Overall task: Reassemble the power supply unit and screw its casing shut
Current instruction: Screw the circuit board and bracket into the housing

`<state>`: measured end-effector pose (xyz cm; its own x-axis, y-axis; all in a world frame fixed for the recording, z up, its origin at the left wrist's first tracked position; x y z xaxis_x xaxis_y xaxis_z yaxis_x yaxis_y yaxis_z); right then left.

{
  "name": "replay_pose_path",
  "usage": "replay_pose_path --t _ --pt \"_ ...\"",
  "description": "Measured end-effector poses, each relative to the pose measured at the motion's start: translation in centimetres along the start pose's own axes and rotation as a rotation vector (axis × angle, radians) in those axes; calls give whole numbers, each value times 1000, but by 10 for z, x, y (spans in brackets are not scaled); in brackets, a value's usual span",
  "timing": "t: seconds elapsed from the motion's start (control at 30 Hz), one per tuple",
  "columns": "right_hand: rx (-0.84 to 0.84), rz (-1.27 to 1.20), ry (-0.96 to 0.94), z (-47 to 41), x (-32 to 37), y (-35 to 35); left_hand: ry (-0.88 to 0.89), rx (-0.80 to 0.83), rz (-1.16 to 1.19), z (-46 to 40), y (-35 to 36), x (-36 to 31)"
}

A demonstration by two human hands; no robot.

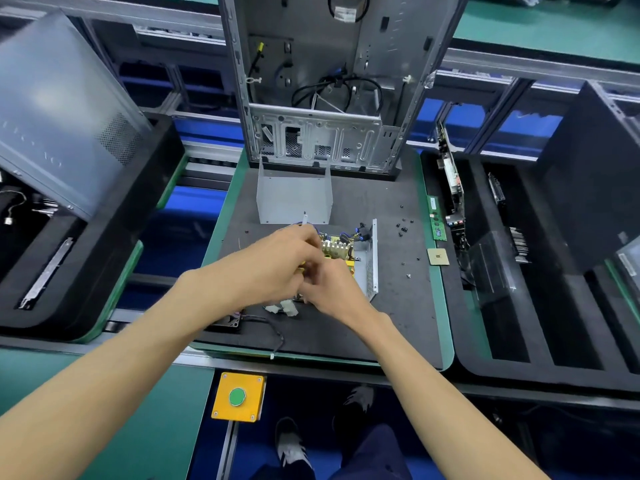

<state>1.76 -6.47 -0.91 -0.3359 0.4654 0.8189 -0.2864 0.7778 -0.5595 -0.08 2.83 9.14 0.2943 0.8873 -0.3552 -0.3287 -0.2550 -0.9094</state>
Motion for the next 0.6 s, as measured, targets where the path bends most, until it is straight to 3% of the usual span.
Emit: replay_pose_path --t 0.17,0.33,0.4,0.5,0.6 --pt "15 -31 -50 2 0 2 -198 -156 -211 -1 -7 12" --pt "63 -15 47 10 -7 6 -47 3 -115 -4 3 6" --pt "49 -26 43 12 -8 4 -54 -47 -36 -2 -4 7" --pt "-28 0 27 15 -6 -7 -138 -161 52 -1 -13 13" --pt "-224 -18 15 22 1 -35 -230 -275 223 -4 -13 22"
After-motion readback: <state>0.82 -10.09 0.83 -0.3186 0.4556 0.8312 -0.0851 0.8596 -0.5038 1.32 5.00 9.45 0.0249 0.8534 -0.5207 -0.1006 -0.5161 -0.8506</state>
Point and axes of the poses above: each hand's wrist, its own z-axis away from the middle knuckle, its own y-axis out of the palm, x = y × z, the point moved 6 cm from there along -z, towards the middle knuckle, and after that the axes turned 7 degrees about -y, right-handed, at the moved point
